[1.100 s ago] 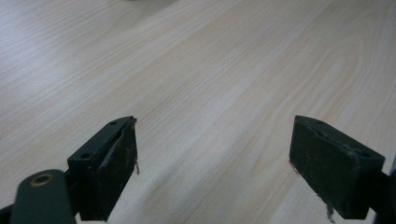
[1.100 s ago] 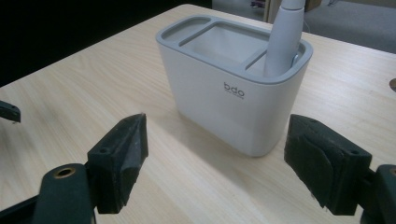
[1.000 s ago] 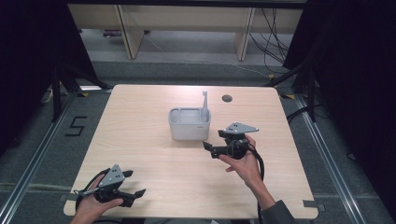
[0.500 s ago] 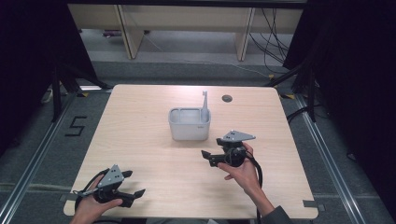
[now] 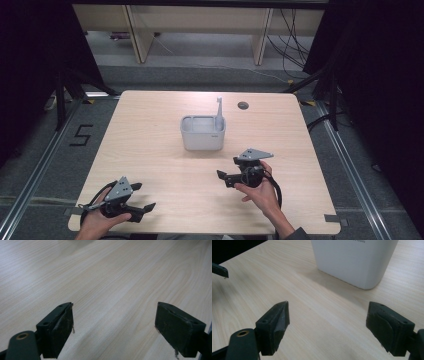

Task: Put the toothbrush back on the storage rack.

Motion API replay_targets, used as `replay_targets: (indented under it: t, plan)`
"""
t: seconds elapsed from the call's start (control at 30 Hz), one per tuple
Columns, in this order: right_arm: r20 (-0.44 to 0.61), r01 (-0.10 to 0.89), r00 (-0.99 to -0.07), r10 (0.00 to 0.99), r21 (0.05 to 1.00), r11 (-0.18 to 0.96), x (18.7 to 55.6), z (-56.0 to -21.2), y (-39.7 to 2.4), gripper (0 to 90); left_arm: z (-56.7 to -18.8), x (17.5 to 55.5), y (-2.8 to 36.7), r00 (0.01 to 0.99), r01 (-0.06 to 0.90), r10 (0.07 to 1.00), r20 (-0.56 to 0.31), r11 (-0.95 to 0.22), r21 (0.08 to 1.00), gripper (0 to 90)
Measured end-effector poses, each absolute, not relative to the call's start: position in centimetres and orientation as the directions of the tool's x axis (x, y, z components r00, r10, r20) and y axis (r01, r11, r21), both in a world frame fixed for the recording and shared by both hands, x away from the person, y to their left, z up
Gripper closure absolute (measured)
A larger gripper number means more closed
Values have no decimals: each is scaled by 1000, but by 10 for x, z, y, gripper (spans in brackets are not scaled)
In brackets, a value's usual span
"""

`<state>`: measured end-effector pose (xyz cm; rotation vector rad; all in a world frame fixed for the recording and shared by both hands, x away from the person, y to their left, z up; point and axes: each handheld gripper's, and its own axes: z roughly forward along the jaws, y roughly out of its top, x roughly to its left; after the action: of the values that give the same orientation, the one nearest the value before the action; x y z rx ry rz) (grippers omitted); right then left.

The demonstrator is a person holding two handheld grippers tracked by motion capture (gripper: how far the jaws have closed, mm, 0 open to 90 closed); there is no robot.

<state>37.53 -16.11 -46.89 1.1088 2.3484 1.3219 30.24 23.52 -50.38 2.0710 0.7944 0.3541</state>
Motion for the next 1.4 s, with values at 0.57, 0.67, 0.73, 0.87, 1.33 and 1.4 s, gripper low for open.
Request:
replay_targets:
  t: [0.57,0.67,0.73,0.87,1.33,1.4]
  plan:
    - [176,536,-671,721,786,307,353,-480,-170,188,-504,302,235,749,413,661,-44,-413,812,150]
    - [176,539,-668,723,785,307,351,-481,-171,187,-504,302,236,752,412,658,-38,-424,807,149]
    - [179,542,-666,724,783,305,349,-482,-172,186,-505,302,235,753,404,657,-36,-418,814,150]
    - [174,526,-682,711,792,311,346,-484,-174,177,-506,302,235,755,405,655,-39,-418,813,150]
    - [175,551,-637,751,785,285,336,-486,-183,168,-506,302,235,753,406,657,-36,-422,810,149]
    - [171,545,-638,751,789,283,334,-487,-185,168,-506,302,235,753,407,657,-36,-423,810,150]
